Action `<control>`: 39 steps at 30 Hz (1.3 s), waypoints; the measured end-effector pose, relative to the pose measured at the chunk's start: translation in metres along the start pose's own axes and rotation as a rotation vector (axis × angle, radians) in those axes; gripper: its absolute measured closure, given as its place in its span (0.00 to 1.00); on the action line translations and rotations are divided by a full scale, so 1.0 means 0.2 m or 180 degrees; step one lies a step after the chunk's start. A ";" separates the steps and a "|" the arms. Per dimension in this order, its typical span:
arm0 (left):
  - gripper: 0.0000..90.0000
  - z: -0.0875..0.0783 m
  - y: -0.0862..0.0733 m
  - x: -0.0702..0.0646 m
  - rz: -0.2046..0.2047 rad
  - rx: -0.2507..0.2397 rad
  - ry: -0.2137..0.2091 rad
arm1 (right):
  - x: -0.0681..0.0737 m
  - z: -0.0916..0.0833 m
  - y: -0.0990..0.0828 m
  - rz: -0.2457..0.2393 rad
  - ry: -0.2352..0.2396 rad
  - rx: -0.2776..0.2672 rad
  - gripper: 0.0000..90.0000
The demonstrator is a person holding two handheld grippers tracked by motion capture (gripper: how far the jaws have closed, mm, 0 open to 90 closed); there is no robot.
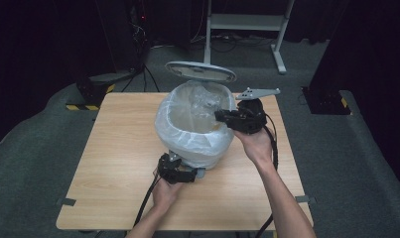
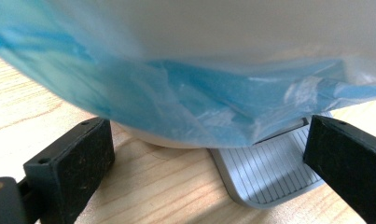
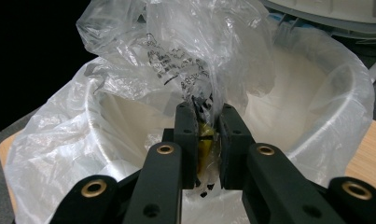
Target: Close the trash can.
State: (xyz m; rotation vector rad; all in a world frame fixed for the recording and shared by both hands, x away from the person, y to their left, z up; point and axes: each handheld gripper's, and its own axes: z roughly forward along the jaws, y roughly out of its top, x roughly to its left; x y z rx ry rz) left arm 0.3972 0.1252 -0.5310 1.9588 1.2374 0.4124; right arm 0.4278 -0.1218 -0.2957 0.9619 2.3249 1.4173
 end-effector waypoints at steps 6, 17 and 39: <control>0.02 0.00 0.00 0.00 -0.0001 -0.0001 -0.0002 | -0.02 0.04 0.00 0.0060 -0.0014 0.0025 0.83; 0.02 0.00 0.00 0.00 -0.0004 -0.0003 -0.0002 | -0.01 0.06 0.00 0.0019 -0.0150 -0.0036 0.61; 0.02 0.00 0.00 0.00 -0.0003 -0.0002 -0.0001 | -0.03 0.00 -0.06 0.0040 -0.0189 -0.0219 0.57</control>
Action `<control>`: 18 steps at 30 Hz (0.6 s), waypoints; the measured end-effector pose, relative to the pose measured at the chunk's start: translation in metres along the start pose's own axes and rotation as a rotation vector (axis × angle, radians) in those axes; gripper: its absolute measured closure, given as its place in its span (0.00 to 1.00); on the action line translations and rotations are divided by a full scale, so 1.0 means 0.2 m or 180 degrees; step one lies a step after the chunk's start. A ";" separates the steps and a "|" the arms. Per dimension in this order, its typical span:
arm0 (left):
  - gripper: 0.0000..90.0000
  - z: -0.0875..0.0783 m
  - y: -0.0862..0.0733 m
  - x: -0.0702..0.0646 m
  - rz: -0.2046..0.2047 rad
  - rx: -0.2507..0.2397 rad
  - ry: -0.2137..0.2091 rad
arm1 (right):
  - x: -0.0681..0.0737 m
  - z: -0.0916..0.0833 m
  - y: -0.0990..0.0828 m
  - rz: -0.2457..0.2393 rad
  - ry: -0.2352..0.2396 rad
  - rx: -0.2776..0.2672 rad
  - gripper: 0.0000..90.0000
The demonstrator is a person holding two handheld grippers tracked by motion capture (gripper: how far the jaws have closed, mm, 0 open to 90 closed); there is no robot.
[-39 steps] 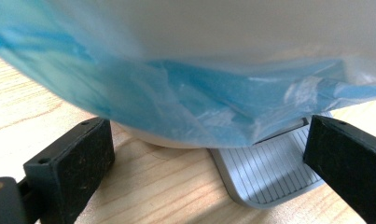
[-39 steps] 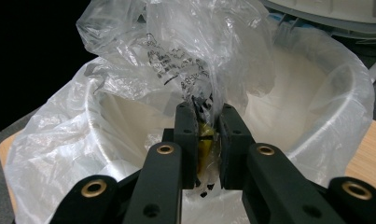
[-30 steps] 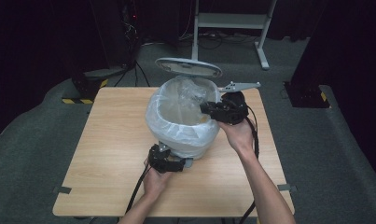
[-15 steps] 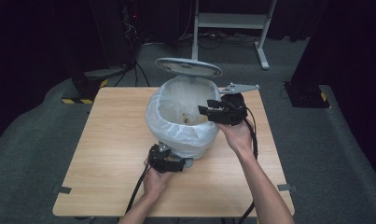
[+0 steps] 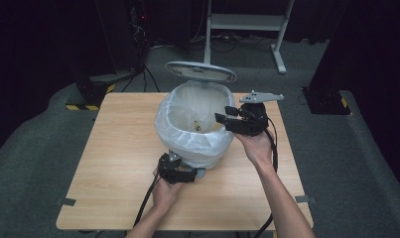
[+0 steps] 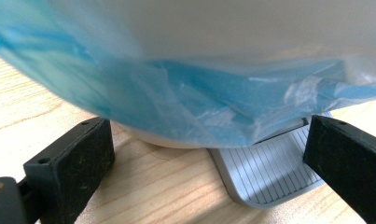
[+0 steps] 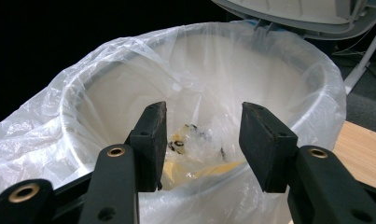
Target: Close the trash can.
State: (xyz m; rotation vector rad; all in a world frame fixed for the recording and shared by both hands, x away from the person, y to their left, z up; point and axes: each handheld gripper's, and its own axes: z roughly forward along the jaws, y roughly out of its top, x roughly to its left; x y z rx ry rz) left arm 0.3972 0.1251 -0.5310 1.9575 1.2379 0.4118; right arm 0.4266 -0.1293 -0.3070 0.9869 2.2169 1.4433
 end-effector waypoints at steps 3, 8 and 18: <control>0.02 0.00 0.00 0.00 0.0002 0.0002 0.0000 | 0.00 -0.02 -0.01 -0.0009 -0.0008 -0.0034 0.57; 0.02 0.00 0.00 0.00 0.0002 0.0001 0.0001 | 0.00 -0.07 -0.04 -0.0013 -0.0061 -0.0070 0.57; 0.02 0.00 0.00 0.00 0.0001 0.0001 0.0000 | -0.02 -0.15 -0.10 0.0034 -0.0105 -0.0232 0.56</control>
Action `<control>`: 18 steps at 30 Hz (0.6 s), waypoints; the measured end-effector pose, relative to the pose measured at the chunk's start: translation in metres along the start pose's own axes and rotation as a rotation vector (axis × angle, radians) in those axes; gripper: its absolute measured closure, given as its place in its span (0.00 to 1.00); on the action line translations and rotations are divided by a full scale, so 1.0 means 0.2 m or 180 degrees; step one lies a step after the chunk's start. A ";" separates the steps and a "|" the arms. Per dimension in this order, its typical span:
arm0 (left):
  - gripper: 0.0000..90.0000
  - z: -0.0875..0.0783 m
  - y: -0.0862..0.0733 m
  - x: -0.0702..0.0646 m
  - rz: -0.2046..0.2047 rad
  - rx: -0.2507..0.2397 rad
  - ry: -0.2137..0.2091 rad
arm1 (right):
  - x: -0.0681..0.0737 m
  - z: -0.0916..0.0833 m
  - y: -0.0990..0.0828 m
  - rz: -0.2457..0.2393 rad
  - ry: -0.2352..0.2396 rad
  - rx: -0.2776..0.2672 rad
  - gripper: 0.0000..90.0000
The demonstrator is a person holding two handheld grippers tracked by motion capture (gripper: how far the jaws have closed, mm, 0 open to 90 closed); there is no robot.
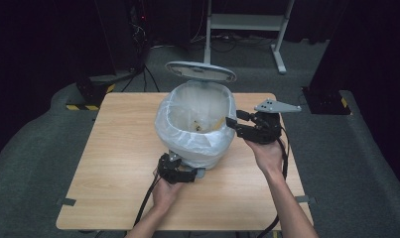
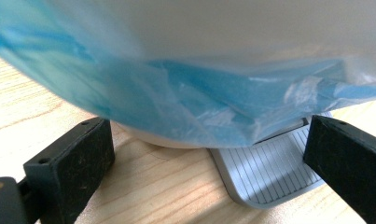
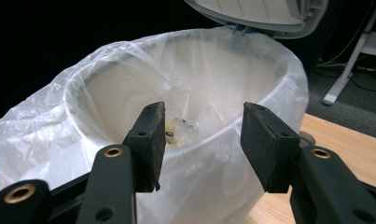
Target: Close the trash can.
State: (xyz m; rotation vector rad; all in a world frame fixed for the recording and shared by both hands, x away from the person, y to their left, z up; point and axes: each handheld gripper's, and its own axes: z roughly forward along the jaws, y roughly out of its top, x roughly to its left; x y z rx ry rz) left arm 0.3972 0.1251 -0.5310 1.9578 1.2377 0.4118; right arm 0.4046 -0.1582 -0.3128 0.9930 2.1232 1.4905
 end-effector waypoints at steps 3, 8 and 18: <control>0.02 0.00 0.00 0.00 0.0001 -0.0001 0.0000 | -0.01 -0.04 -0.04 0.0022 -0.0053 -0.0062 0.56; 0.02 0.00 0.00 0.00 0.0001 0.0000 0.0000 | -0.03 -0.08 -0.10 0.0078 -0.0097 -0.0108 0.56; 0.02 0.00 0.00 0.00 0.0001 0.0000 -0.0001 | -0.06 -0.14 -0.26 0.0217 -0.0189 -0.0164 0.56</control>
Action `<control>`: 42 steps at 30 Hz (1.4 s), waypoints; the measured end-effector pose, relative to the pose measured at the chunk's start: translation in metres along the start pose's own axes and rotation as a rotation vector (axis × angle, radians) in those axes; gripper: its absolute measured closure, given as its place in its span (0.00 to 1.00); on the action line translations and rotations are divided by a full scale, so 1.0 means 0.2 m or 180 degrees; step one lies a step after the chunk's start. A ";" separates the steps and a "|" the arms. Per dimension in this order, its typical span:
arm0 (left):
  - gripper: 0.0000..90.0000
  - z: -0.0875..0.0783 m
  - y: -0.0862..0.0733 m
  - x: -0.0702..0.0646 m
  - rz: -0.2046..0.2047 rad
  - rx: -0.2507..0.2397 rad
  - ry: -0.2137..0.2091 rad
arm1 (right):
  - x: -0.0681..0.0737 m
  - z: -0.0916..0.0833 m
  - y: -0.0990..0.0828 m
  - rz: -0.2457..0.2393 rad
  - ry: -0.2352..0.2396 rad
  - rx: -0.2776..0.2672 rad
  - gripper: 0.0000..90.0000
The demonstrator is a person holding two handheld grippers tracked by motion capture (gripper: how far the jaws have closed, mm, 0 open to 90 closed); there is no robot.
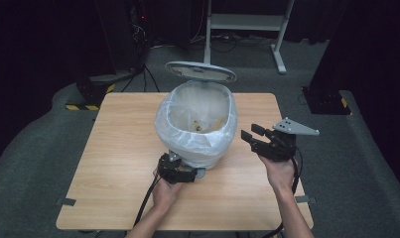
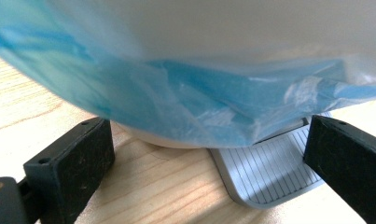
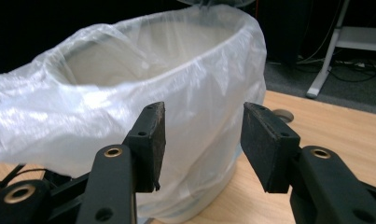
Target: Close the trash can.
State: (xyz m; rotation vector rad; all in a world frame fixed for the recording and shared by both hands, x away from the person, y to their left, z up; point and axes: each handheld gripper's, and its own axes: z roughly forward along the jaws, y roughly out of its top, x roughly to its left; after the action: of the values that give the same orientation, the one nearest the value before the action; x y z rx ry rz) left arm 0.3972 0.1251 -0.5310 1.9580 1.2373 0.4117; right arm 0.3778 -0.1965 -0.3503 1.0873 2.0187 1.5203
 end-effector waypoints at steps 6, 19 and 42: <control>0.02 0.00 0.00 0.00 0.0002 0.0000 0.0003 | -0.02 -0.01 -0.10 0.0048 -0.0055 0.0050 0.55; 0.03 0.00 0.00 0.00 -0.0003 -0.0003 0.0010 | -0.04 0.04 -0.35 0.0158 -0.0179 0.0272 0.54; 0.03 0.00 0.00 0.00 -0.0002 0.0006 0.0017 | -0.06 0.21 -0.71 0.0219 -0.0479 0.0705 0.52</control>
State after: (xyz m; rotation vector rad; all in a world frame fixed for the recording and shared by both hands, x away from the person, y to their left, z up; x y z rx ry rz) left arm 0.3968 0.1251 -0.5307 1.9592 1.2420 0.4159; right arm 0.3656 -0.1944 -0.4986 1.3269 2.0996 1.2260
